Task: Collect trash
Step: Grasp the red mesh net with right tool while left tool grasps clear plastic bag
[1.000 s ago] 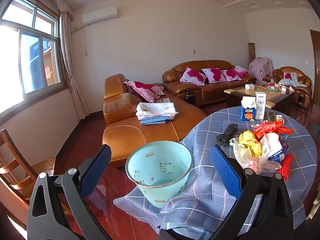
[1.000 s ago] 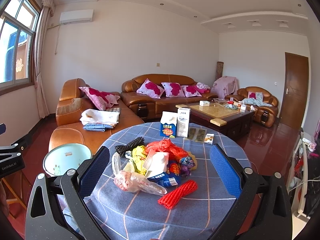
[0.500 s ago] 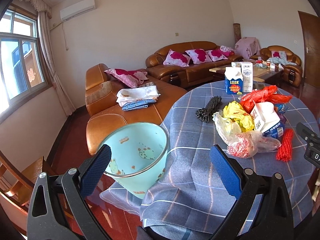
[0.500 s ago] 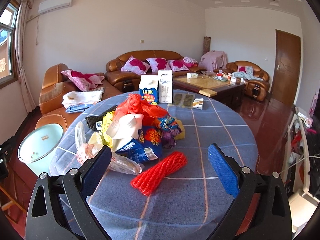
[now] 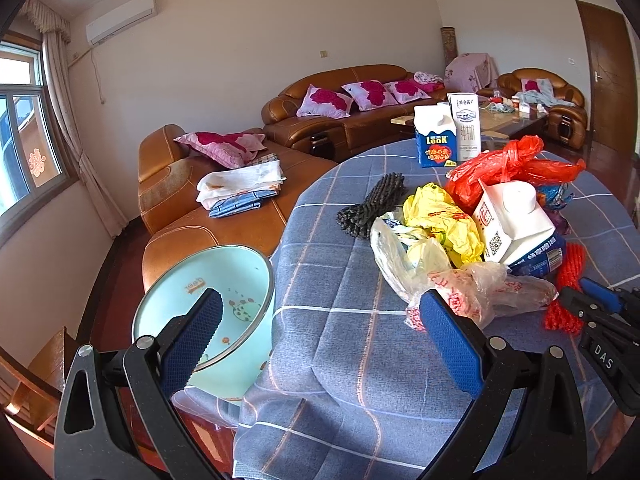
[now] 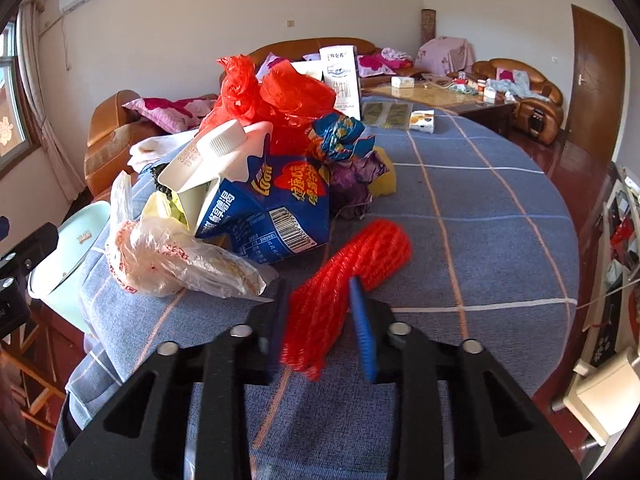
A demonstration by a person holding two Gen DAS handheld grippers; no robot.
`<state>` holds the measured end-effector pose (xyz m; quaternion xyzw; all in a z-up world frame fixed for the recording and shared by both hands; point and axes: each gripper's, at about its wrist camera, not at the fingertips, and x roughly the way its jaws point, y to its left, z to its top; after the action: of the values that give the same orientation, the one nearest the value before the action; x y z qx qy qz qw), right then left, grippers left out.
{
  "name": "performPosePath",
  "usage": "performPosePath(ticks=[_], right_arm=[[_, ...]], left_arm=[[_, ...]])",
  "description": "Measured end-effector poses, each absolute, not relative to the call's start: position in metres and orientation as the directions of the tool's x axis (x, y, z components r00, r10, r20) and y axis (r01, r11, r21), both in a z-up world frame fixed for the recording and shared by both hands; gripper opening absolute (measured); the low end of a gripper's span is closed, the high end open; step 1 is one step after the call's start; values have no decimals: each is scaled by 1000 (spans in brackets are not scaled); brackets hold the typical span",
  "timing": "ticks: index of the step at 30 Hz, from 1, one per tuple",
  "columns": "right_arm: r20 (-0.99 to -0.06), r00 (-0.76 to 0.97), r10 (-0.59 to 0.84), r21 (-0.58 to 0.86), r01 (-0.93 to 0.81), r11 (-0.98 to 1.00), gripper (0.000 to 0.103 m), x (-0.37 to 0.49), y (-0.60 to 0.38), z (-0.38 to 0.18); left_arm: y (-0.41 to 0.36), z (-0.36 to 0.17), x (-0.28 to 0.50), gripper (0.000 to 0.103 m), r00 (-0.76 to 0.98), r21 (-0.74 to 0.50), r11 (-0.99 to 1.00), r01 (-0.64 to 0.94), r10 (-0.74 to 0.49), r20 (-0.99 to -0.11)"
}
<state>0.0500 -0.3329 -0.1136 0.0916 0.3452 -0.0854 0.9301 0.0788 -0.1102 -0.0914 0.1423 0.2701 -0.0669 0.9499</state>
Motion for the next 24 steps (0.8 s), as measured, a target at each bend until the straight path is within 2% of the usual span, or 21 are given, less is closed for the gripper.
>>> performPosePath(ticks=[2,7,15,16,18,19,20,21,24], right_arm=[[-638,762,-109,95,218,971,14,47,-334,-107],[-582,797,-163,94,265,960,14,37,-355,-94],[-586,798,-145,124,265,956,14,43,-374,-103],[-582,801,-142,123,260,958,14,44,-373,-103],[-571,809,-138,123,250,960,14,44,-374,-103],[-564,814,-136,123,246,961,14,43,-374,-102],[-557,820,-133,126,242,962,14,42,-372,-100],[-552,823,-133,127,240,962,14,42,-372,-99],[-537,833,-131,132,236,963,14,39,-373,-93]], left_arm=[[-116,-92,79,97,843,231,949,214,-60,-535],[-139,-96,84,97,832,227,942,249,-88,-548],[-175,-124,91,97,789,265,905,331,-112,-604],[-175,-127,91,93,783,258,905,338,-119,-610],[-176,-129,91,68,768,239,899,366,-147,-623],[-175,-129,91,61,757,224,895,385,-167,-632],[-176,-129,90,42,741,201,889,412,-198,-642],[-176,-129,89,35,732,186,885,426,-217,-645],[-175,-127,84,26,724,171,877,448,-245,-645]])
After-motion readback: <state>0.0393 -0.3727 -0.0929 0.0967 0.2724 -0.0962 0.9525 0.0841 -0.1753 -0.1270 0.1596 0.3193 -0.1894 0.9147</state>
